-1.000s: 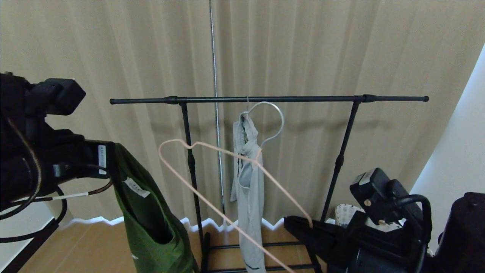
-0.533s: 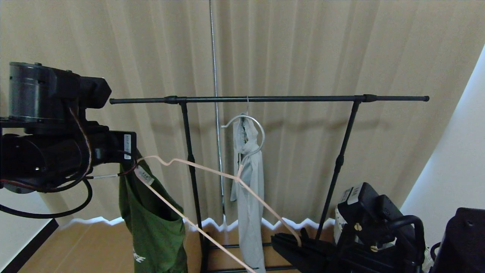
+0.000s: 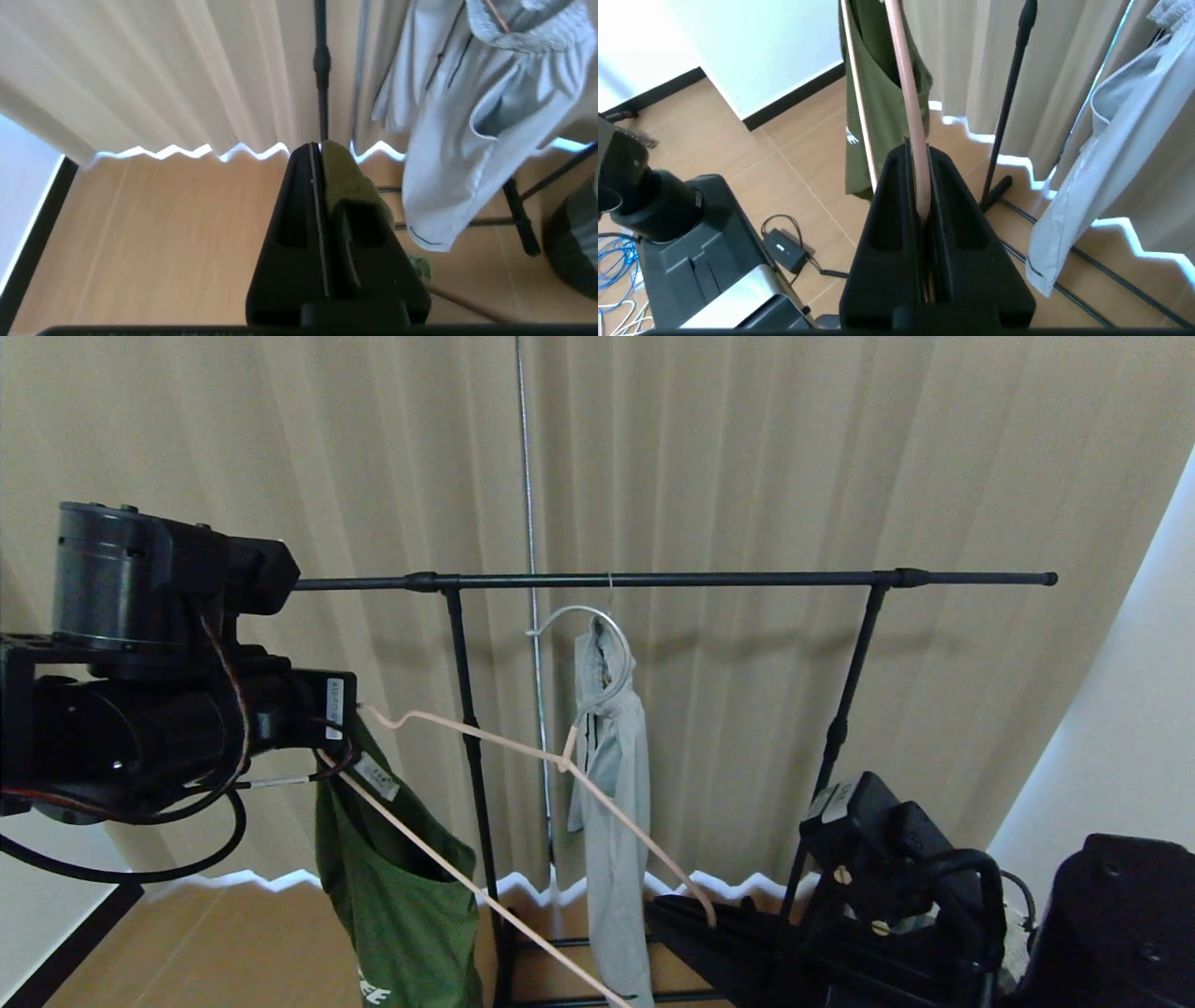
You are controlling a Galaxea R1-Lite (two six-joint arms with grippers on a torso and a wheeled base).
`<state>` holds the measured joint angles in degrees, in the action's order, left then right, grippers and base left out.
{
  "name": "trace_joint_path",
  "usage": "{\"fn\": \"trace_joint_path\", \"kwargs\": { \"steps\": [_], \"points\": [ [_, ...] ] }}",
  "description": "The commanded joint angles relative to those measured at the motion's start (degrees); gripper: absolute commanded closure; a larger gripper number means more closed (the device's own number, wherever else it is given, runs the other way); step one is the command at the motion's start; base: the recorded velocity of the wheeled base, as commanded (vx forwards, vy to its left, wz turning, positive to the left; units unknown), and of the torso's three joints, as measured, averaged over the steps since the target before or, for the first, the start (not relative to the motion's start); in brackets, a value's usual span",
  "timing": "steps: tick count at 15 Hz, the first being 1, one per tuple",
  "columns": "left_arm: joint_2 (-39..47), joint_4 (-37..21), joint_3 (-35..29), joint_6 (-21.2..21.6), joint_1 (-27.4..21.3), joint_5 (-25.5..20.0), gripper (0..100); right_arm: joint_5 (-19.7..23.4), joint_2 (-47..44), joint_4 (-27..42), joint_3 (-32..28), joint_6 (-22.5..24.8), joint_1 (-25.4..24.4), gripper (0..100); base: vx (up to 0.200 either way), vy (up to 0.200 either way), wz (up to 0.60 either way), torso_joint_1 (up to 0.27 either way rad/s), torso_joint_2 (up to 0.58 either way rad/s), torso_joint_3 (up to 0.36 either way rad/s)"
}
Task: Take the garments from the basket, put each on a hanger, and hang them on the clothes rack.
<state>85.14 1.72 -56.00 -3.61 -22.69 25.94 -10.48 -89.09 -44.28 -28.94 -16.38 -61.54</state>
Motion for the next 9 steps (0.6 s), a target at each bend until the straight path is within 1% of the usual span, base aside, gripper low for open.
{"fn": "trace_joint_path", "kwargs": {
  "steps": [1,3,6,8,9],
  "points": [
    [-0.7,0.0,0.0,0.0,-0.1,1.2,100,-0.1,-3.4,-0.1,-1.6,0.0,1.3,100,0.0,0.0,0.0,0.0,0.0,0.0],
    [-0.9,0.1,0.1,0.1,-0.1,3.1,100,-0.1,-4.3,-0.1,-2.0,0.1,2.7,100,0.0,0.0,0.0,0.0,0.0,0.0],
    [-1.3,0.1,0.6,0.1,0.2,3.2,100,-0.4,-4.3,-0.2,-2.1,0.0,3.1,100,0.0,0.0,0.0,0.0,0.0,0.0],
    [-1.4,0.1,1.7,0.1,0.0,3.2,100,-0.5,-4.7,-0.2,-3.1,0.1,3.9,100,0.0,0.0,0.0,0.0,0.0,0.0],
    [-1.4,0.2,2.0,0.0,-0.1,3.2,100,-0.5,-6.3,-0.1,-4.7,0.2,4.8,100,0.0,0.0,0.0,0.0,0.0,0.0]
  ]
}}
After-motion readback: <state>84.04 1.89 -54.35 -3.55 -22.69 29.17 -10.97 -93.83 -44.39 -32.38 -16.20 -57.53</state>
